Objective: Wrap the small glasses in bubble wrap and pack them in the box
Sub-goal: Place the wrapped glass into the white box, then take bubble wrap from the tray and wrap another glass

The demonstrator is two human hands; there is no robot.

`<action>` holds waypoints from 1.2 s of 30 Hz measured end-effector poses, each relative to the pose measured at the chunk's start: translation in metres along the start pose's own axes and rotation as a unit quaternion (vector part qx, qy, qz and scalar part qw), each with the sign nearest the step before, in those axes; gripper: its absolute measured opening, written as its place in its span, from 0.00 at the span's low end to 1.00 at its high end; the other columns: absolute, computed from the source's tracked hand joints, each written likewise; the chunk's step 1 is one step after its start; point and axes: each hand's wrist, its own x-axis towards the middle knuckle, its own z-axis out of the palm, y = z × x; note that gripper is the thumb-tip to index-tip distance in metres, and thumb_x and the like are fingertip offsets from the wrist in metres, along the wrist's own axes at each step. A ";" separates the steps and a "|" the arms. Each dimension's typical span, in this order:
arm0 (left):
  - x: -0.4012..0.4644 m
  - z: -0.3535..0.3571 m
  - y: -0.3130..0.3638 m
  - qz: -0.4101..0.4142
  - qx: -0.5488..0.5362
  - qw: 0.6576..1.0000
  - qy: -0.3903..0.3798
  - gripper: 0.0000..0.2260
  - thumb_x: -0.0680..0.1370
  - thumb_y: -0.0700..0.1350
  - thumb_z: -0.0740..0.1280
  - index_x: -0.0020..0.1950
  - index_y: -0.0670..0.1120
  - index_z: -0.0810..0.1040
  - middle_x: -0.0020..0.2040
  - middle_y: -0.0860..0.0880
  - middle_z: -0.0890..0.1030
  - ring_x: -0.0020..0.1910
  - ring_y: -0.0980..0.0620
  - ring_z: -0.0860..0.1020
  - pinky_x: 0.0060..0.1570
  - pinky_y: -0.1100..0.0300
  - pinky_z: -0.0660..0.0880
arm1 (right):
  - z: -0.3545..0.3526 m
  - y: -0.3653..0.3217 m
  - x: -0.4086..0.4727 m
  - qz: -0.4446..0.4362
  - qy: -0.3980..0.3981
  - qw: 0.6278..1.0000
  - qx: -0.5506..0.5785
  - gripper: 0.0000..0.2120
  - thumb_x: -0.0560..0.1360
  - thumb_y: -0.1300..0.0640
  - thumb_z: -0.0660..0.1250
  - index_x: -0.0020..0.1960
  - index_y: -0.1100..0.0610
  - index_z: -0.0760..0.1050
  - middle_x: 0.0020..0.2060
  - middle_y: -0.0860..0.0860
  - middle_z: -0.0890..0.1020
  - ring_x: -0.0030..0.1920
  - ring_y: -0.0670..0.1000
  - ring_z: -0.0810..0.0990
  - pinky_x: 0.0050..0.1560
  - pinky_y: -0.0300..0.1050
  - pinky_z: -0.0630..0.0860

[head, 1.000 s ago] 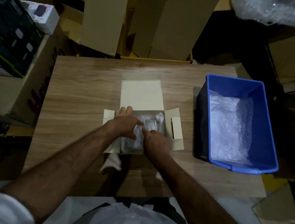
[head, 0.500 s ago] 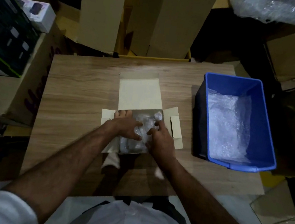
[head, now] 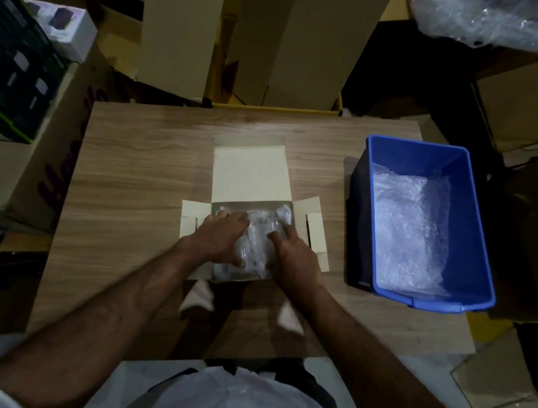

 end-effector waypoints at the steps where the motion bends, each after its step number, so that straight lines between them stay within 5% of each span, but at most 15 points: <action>1: 0.000 -0.002 0.001 0.001 0.000 1.000 -0.006 0.43 0.73 0.55 0.76 0.81 0.44 0.58 0.82 0.45 0.55 0.79 0.41 0.55 0.75 0.46 0.55 | 0.001 0.000 0.000 -0.001 0.001 1.000 -0.001 0.26 0.70 0.58 0.77 0.65 0.55 0.73 0.73 0.57 0.70 0.52 0.52 0.83 0.46 0.46 0.83; 9: 0.007 -0.005 -0.001 0.032 0.020 0.999 -0.011 0.42 0.74 0.51 0.76 0.81 0.42 0.58 0.82 0.43 0.55 0.80 0.40 0.57 0.78 0.46 0.54 | 0.001 -0.001 -0.001 -0.002 0.009 1.000 0.009 0.28 0.69 0.56 0.79 0.65 0.56 0.73 0.69 0.56 0.74 0.50 0.51 0.83 0.44 0.42 0.81; 14: 0.010 0.010 0.000 0.040 0.104 0.994 -0.002 0.39 0.78 0.58 0.68 0.81 0.43 0.56 0.83 0.42 0.51 0.78 0.39 0.59 0.75 0.43 0.60 | -0.002 -0.003 0.000 -0.001 -0.003 1.000 0.006 0.27 0.67 0.56 0.79 0.63 0.56 0.72 0.65 0.56 0.76 0.48 0.53 0.83 0.44 0.47 0.82; 20: 0.017 0.014 -0.003 0.046 0.153 0.986 0.045 0.40 0.76 0.68 0.61 0.80 0.46 0.60 0.81 0.43 0.59 0.78 0.39 0.60 0.75 0.42 0.57 | -0.004 -0.003 0.003 0.007 -0.005 1.000 -0.003 0.26 0.67 0.53 0.79 0.61 0.57 0.73 0.65 0.57 0.74 0.49 0.54 0.82 0.44 0.48 0.82; 27: 0.007 0.021 -0.008 0.061 0.136 0.986 0.071 0.40 0.77 0.67 0.60 0.81 0.44 0.57 0.82 0.42 0.55 0.80 0.41 0.56 0.78 0.43 0.52 | -0.013 0.000 -0.005 -0.027 0.004 0.999 0.026 0.22 0.70 0.59 0.75 0.62 0.59 0.74 0.68 0.58 0.73 0.52 0.58 0.82 0.43 0.49 0.79; 32: -0.016 0.031 -0.008 0.047 0.054 0.986 0.152 0.39 0.76 0.67 0.41 0.81 0.46 0.61 0.82 0.44 0.57 0.80 0.43 0.57 0.78 0.45 0.50 | -0.025 0.013 -0.014 -0.101 0.069 0.992 0.039 0.28 0.74 0.53 0.60 0.72 0.63 0.71 0.73 0.65 0.70 0.70 0.63 0.73 0.64 0.55 0.78; 36: -0.023 0.033 0.019 0.062 -0.020 0.978 0.198 0.30 0.82 0.61 0.52 0.81 0.48 0.61 0.82 0.47 0.57 0.81 0.45 0.56 0.79 0.44 0.49 | -0.042 0.024 -0.018 -0.089 0.116 0.987 0.071 0.29 0.76 0.58 0.64 0.77 0.60 0.66 0.77 0.63 0.65 0.75 0.61 0.66 0.71 0.54 0.70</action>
